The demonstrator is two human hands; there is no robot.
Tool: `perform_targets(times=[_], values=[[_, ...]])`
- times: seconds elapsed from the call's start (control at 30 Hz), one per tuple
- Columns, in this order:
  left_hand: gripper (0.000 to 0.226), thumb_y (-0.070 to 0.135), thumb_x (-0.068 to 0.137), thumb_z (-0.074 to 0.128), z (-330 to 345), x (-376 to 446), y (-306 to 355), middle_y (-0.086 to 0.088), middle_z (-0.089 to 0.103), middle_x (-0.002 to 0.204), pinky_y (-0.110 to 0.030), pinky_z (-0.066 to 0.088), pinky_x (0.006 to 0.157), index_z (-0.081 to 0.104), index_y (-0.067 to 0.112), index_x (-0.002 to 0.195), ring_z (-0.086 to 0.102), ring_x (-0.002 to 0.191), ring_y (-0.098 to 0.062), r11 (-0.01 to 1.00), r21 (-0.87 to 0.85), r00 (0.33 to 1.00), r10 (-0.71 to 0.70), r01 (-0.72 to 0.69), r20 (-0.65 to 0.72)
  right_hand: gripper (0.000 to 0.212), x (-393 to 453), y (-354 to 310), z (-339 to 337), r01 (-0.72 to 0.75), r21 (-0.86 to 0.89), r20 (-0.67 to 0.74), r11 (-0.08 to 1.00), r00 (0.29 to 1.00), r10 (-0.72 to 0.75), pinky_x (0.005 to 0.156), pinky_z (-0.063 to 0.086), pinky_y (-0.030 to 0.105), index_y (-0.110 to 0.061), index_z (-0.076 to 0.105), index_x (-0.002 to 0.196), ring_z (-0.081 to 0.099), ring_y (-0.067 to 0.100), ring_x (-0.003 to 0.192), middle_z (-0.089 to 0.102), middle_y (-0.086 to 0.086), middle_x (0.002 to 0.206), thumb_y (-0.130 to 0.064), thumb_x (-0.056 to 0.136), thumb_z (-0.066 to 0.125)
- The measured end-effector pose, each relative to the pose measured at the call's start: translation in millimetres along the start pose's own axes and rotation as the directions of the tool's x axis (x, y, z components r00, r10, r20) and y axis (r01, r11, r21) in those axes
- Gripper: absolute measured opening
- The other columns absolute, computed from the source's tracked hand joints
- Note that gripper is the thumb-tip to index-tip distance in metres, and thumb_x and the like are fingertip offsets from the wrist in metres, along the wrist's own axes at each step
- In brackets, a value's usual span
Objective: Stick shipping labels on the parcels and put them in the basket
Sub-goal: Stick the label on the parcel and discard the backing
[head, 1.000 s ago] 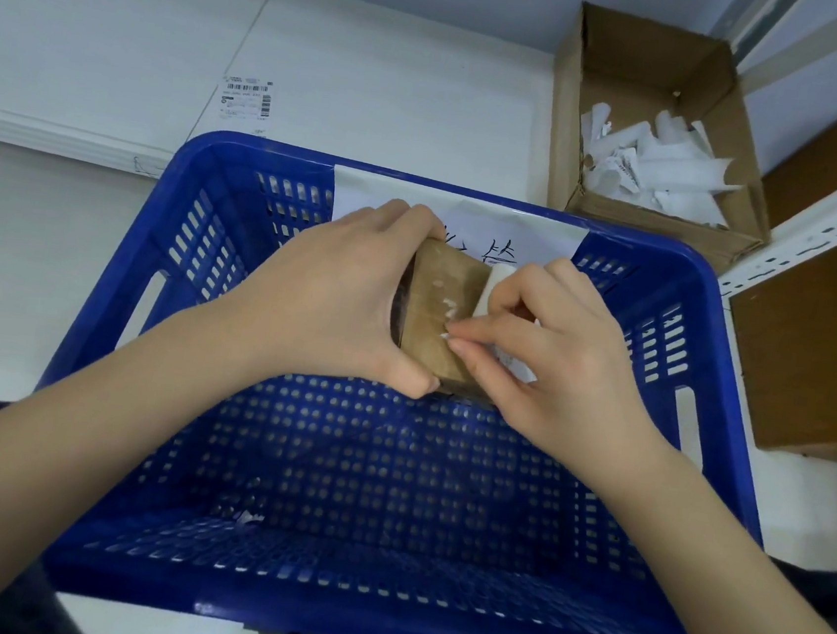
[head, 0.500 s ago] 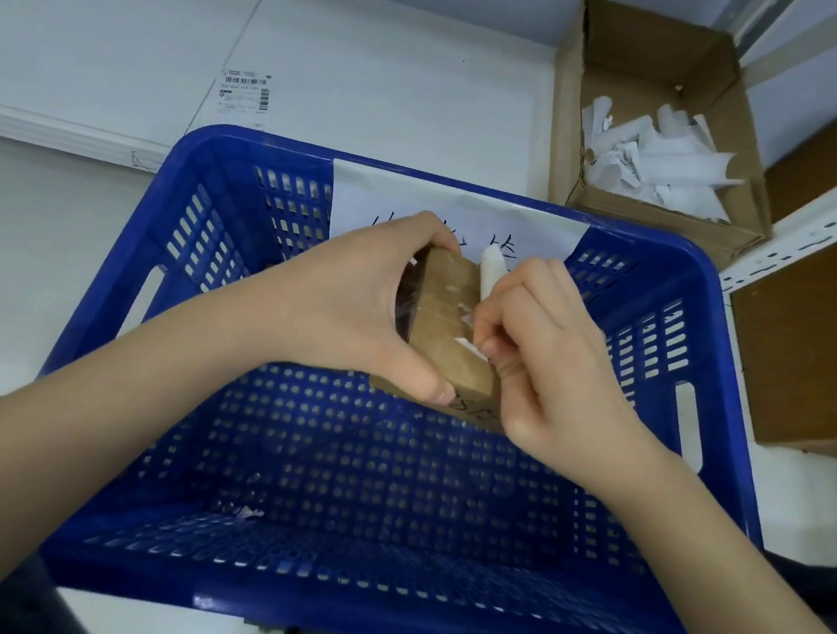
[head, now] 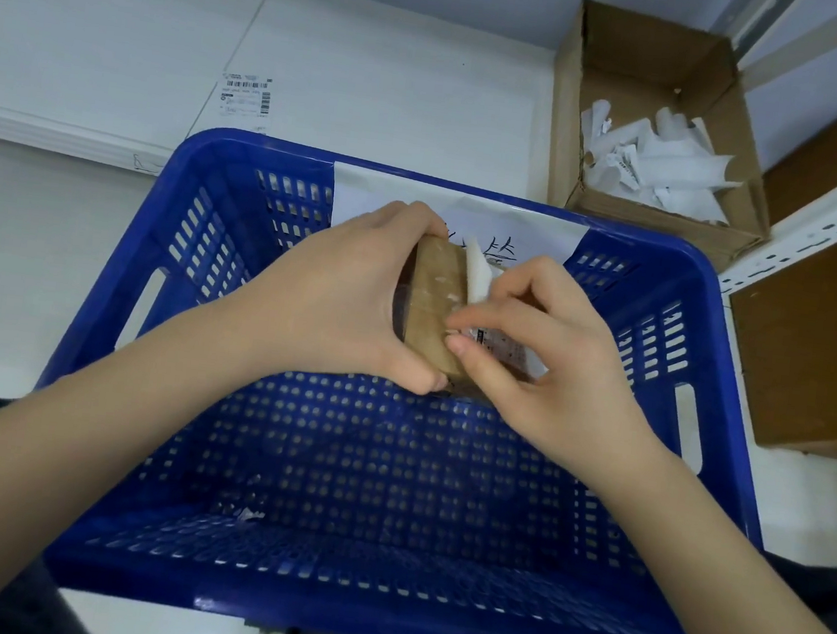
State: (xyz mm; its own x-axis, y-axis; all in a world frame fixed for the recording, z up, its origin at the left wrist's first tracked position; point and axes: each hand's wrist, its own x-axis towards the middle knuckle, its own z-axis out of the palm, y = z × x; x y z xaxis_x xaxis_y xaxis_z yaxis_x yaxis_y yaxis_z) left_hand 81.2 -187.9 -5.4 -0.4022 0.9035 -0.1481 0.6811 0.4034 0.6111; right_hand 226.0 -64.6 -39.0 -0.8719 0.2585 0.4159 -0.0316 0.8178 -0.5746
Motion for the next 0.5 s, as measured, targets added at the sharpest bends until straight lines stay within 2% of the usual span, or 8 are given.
perform_targets(times=[0.07,0.23,0.4,0.5], values=[[0.090,0.046,0.048,0.086,1.0,0.2,0.2,0.015,0.051,0.112,-0.034,0.046,0.087,0.041,0.027,0.125,0.051,0.099,-0.006,1.000,0.014,1.000,-0.001,0.000,0.006,0.016,-1.1,2.0,0.9,0.010,-0.020,0.011,1.000,1.000,-0.010,0.068,0.043,0.034,-0.011,0.073,0.091,0.050,0.020,0.079,0.051,0.006,0.083,-0.022,0.085,0.063],[0.089,0.045,0.045,0.089,1.0,0.6,-0.2,0.016,0.054,0.108,-0.036,0.048,0.086,0.045,0.029,0.121,0.055,0.097,-0.007,0.999,-0.036,1.000,-0.012,0.012,-0.008,0.016,-0.3,1.3,1.5,-0.015,0.010,0.031,1.000,0.999,0.015,0.065,0.044,0.038,-0.010,0.071,0.088,0.047,0.019,0.078,0.046,0.005,0.083,-0.021,0.086,0.060],[0.089,0.055,0.037,0.078,1.5,0.1,0.8,0.017,0.055,0.104,-0.036,0.050,0.083,0.046,0.032,0.118,0.057,0.092,-0.005,1.000,-0.024,1.000,-0.018,0.018,-0.006,0.011,-3.1,-0.3,5.6,-0.028,0.039,0.029,0.999,0.999,0.027,0.059,0.040,0.036,-0.005,0.066,0.082,0.042,0.016,0.074,0.038,0.000,0.086,-0.012,0.084,0.058],[0.087,0.058,0.037,0.077,-1.3,0.6,-0.1,0.019,0.056,0.101,-0.035,0.050,0.082,0.047,0.034,0.114,0.056,0.090,-0.001,0.998,-0.056,0.999,-0.036,0.037,0.011,0.008,-3.7,-1.0,3.7,-0.032,0.101,0.016,0.994,0.999,0.030,0.061,0.041,0.031,-0.003,0.066,0.082,0.043,0.015,0.075,0.040,0.004,0.086,-0.009,0.084,0.061]])
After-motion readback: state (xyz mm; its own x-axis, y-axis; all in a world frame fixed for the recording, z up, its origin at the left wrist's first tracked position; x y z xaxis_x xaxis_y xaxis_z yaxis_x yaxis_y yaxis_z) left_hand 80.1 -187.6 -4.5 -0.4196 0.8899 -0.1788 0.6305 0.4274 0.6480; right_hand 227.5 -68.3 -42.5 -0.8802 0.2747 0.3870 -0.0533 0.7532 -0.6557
